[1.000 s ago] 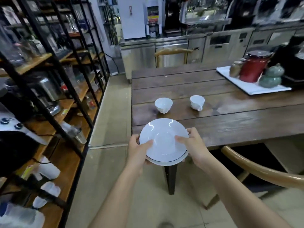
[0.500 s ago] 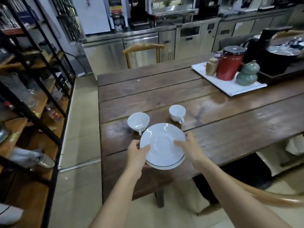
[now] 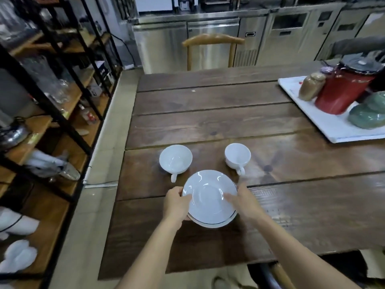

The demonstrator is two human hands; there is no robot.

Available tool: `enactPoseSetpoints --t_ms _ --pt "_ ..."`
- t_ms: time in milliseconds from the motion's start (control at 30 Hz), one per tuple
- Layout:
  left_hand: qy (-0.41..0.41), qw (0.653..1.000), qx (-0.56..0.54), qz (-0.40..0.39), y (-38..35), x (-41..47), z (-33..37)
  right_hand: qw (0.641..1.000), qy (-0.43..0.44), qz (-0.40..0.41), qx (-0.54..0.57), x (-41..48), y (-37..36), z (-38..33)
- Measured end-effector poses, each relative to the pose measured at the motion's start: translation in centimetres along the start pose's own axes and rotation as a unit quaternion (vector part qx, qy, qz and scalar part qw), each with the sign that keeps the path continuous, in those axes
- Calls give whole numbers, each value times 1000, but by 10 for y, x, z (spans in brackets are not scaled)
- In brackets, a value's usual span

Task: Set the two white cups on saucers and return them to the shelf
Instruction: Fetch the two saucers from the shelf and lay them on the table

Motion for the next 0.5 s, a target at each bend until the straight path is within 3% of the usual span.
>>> enactPoseSetpoints --t_ms 233,500 --pt "9 996 41 80 -6 7 -7 997 9 -74 -36 19 -4 1" --pt "-4 990 115 78 -7 15 -17 995 13 -68 -74 27 -11 11"
Point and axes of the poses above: each hand's wrist, its own x-axis towards the middle knuckle, its own y-axis out of the back of the hand, z = x × y, the point moved 6 cm from there along x, towards the middle knuckle, and after that the axes turned 2 degrees about x, right-handed, at the moved point
